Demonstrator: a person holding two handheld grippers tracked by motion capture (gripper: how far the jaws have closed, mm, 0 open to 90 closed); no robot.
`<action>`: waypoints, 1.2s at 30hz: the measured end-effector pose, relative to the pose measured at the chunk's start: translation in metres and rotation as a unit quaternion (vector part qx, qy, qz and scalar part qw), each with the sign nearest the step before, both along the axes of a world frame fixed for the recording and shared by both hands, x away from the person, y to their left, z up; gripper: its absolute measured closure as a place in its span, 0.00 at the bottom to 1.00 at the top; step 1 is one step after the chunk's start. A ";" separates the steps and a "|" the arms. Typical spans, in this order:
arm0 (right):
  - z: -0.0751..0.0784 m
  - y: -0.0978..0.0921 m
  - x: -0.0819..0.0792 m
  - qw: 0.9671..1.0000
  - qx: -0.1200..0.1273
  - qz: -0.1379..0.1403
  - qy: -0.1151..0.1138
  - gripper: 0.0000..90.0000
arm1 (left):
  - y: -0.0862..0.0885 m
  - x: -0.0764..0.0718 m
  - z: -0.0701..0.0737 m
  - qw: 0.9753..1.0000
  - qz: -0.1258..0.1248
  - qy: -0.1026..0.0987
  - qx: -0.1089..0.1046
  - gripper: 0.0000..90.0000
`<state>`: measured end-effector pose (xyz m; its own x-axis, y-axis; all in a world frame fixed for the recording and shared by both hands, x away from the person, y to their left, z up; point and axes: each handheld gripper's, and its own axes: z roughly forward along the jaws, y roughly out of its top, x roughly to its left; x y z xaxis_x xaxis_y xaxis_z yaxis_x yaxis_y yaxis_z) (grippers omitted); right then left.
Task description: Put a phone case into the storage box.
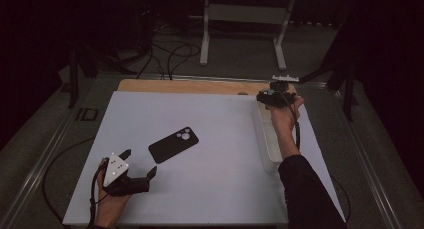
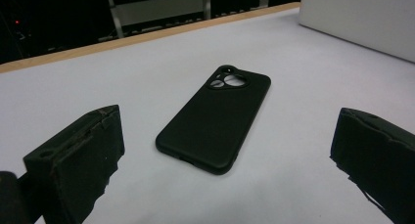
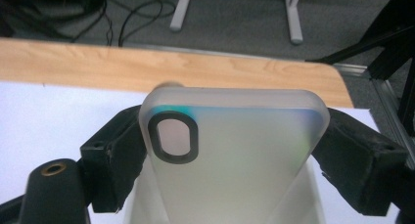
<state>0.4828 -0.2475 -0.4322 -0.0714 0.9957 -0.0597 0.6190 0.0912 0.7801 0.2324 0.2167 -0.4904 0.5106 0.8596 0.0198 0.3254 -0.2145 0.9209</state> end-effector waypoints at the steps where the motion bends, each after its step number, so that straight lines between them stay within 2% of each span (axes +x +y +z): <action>1: -0.001 -0.001 0.000 1.000 0.002 -0.002 -0.003 0.18 | 0.000 0.000 0.000 1.000 0.000 0.000 0.000 0.00; 3: -0.002 -0.004 0.003 1.000 0.015 -0.011 -0.004 0.17 | 0.000 0.000 0.000 1.000 0.000 0.000 0.000 0.00; 6: -0.005 -0.006 0.006 1.000 0.030 -0.002 0.000 0.15 | 0.000 0.000 0.000 1.000 0.000 -0.001 0.000 0.00; 8: -0.007 -0.006 0.008 1.000 0.030 0.004 0.000 0.12 | 0.001 0.000 0.000 1.000 0.001 0.000 0.000 0.00; 11: -0.008 -0.006 0.008 1.000 0.031 -0.002 -0.004 0.10 | 0.001 0.000 0.000 1.000 0.000 0.000 0.001 0.00; 21: 0.004 -0.009 0.000 0.999 0.039 0.000 -0.027 0.10 | 0.000 0.000 0.000 1.000 0.000 0.000 0.000 0.00; 26: 0.013 -0.007 -0.011 0.998 0.047 0.024 -0.047 0.10 | 0.001 0.000 0.000 1.000 0.001 0.001 0.000 0.00; 33: 0.017 -0.004 -0.027 0.996 0.051 0.057 -0.056 0.10 | 0.000 0.001 0.000 1.000 0.002 0.002 -0.001 0.00; 36: 0.018 -0.004 -0.037 0.993 0.062 0.073 -0.064 0.10 | 0.000 0.001 -0.001 1.000 0.001 0.002 -0.001 0.00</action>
<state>0.4460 -0.2517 -0.4141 -0.2150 0.9756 0.0443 0.5013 0.0713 0.8623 0.2333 0.2165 -0.4910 0.5087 0.8608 0.0164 0.3297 -0.2124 0.9199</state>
